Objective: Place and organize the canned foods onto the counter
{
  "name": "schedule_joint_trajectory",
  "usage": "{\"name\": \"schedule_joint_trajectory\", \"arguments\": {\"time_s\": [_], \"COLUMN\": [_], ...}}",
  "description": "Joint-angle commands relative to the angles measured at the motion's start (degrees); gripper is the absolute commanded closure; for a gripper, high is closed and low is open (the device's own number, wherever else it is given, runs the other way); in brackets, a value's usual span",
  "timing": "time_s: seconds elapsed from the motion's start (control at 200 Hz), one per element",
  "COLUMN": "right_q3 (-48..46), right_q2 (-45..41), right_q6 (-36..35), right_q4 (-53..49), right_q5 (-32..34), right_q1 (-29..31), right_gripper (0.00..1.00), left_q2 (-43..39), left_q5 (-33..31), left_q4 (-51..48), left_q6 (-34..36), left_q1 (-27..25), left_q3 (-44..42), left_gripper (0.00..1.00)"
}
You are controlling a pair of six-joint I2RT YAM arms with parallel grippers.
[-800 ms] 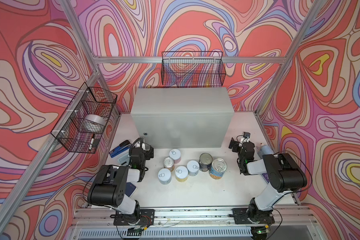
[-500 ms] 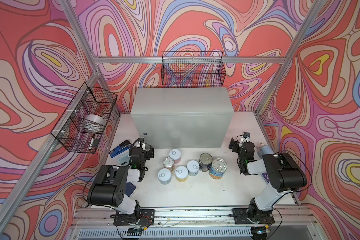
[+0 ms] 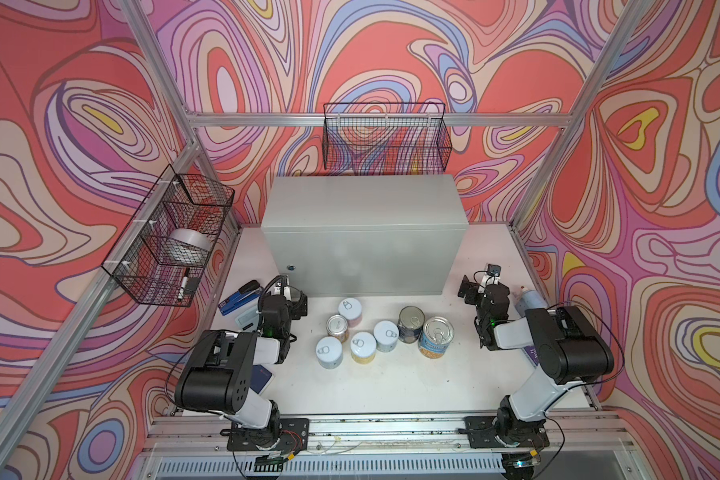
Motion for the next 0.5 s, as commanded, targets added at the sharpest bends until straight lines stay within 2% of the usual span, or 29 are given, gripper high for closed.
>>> {"name": "schedule_joint_trajectory", "arguments": {"time_s": [0.0,0.496], "right_q3": [0.8,0.45], "right_q2": [0.66,0.49], "right_q6": [-0.37,-0.63], "right_q4": [0.46,1.09], "right_q5": [0.3,0.91], "right_q1": [-0.24,-0.19], "right_gripper": [0.02,0.01], "left_q2": [0.57,0.56], "left_q5": [0.67,0.51], "left_q4": [1.65,1.24], "left_q6": [-0.19,-0.43], "left_q1": [0.21,0.29], "left_q3": [1.17,1.41], "left_gripper": [0.0,0.0]}}
